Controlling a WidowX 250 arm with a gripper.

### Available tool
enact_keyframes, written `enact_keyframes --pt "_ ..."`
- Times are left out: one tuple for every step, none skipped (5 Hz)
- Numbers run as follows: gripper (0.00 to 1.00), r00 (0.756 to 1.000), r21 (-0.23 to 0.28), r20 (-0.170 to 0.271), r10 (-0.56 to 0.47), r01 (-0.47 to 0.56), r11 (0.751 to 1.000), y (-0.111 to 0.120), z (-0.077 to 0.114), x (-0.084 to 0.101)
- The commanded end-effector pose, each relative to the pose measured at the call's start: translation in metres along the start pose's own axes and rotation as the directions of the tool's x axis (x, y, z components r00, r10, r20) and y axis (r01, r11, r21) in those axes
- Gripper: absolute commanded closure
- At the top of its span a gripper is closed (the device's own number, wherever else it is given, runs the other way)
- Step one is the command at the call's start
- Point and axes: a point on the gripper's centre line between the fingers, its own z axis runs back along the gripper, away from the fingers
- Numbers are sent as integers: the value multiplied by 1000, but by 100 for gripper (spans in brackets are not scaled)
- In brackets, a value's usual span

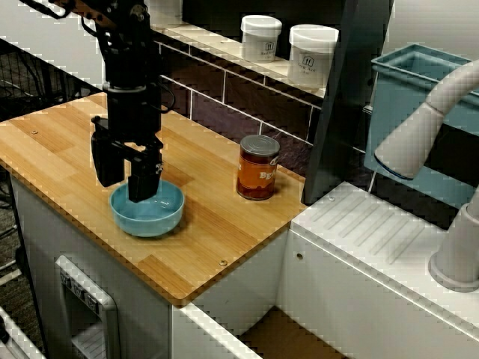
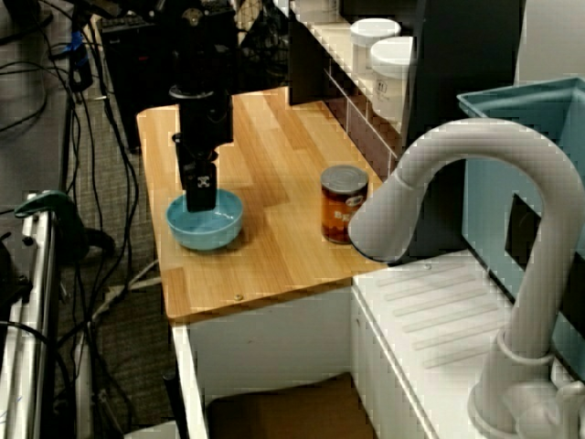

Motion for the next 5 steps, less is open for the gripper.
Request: enact_keyframes --pt "0 1000 43 16 -5 5 999 12 -14 -2" --pt "0 1000 66 -3 -3 4 998 22 -24 -3" --pt "0 1000 78 -17 -2 4 997 33 -23 1" --pt "0 999 67 -34 2 0 998 46 -13 6" --pt "0 999 57 -47 6 -3 998 61 -2 15"
